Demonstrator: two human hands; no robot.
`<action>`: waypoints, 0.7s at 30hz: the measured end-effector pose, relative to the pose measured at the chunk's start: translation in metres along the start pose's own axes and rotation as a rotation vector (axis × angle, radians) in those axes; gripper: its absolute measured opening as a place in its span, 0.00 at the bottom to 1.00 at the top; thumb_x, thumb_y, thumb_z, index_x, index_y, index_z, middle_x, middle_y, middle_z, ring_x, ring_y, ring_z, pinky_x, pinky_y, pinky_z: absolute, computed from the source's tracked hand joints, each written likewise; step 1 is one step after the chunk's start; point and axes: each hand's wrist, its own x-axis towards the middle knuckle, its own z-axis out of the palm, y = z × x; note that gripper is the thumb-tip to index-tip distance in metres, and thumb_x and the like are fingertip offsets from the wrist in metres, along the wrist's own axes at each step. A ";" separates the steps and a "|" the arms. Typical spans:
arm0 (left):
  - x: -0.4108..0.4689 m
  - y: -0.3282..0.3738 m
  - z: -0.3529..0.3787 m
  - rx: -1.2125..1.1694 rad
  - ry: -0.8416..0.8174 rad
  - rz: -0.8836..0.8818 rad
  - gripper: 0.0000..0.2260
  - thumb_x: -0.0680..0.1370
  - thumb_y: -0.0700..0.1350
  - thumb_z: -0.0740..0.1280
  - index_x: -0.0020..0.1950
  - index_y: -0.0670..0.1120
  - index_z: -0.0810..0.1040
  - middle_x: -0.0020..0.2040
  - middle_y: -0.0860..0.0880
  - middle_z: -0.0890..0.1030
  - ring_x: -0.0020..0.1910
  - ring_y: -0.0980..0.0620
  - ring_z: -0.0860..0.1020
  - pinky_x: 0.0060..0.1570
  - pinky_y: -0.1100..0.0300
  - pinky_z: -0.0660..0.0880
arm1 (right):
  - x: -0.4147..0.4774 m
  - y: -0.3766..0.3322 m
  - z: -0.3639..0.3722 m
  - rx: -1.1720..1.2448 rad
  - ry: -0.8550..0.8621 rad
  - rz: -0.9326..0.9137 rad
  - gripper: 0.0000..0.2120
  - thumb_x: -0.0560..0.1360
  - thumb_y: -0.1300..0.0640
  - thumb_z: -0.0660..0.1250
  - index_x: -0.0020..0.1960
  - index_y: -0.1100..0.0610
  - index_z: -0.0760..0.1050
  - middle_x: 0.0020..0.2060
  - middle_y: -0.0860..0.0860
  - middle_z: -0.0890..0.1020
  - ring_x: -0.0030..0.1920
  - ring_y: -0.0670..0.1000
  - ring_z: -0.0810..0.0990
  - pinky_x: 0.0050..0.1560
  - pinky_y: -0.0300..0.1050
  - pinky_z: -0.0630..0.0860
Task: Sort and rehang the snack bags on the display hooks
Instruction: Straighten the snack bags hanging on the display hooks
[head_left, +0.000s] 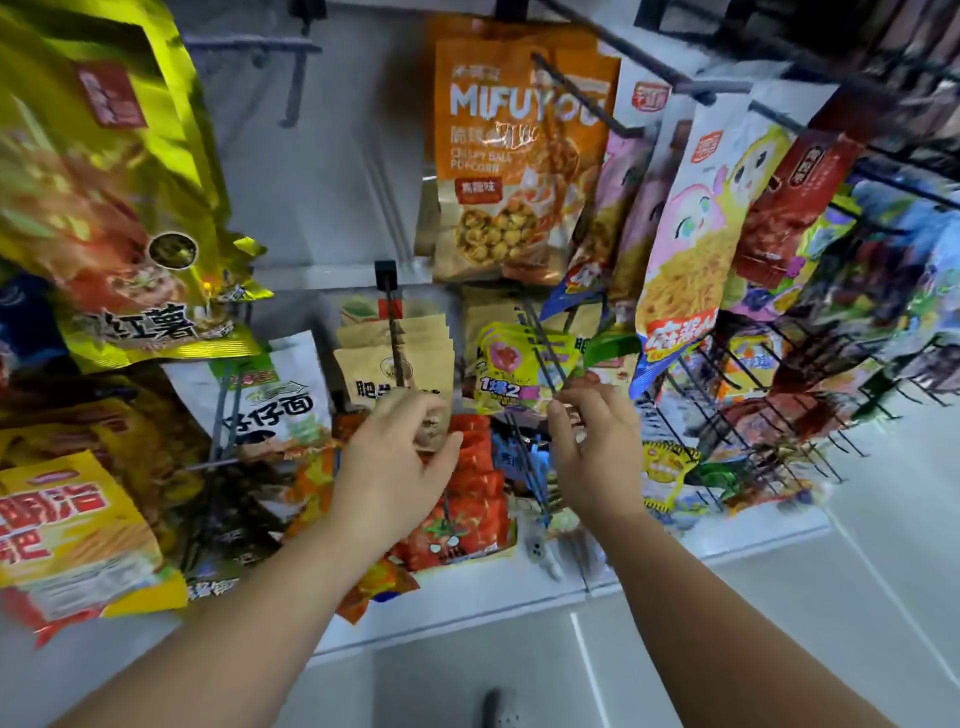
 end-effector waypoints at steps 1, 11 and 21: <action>0.005 0.003 0.009 -0.022 -0.043 -0.015 0.14 0.79 0.49 0.71 0.63 0.48 0.79 0.53 0.53 0.75 0.43 0.53 0.79 0.49 0.52 0.78 | 0.003 0.005 -0.002 0.045 -0.039 0.020 0.21 0.81 0.44 0.58 0.56 0.58 0.81 0.52 0.56 0.80 0.56 0.58 0.77 0.56 0.54 0.74; 0.070 0.014 0.081 -0.087 -0.184 -0.182 0.28 0.82 0.50 0.68 0.80 0.46 0.63 0.79 0.46 0.64 0.77 0.46 0.65 0.74 0.56 0.60 | 0.035 0.033 -0.009 0.365 -0.379 0.246 0.18 0.86 0.50 0.58 0.71 0.53 0.76 0.62 0.46 0.81 0.63 0.42 0.78 0.62 0.39 0.75; 0.118 0.007 0.117 -0.195 -0.138 -0.311 0.33 0.82 0.48 0.67 0.83 0.48 0.55 0.81 0.45 0.59 0.77 0.45 0.64 0.72 0.61 0.60 | 0.027 0.088 -0.021 0.253 -0.450 0.105 0.30 0.80 0.41 0.52 0.63 0.62 0.79 0.54 0.61 0.83 0.57 0.59 0.80 0.58 0.56 0.77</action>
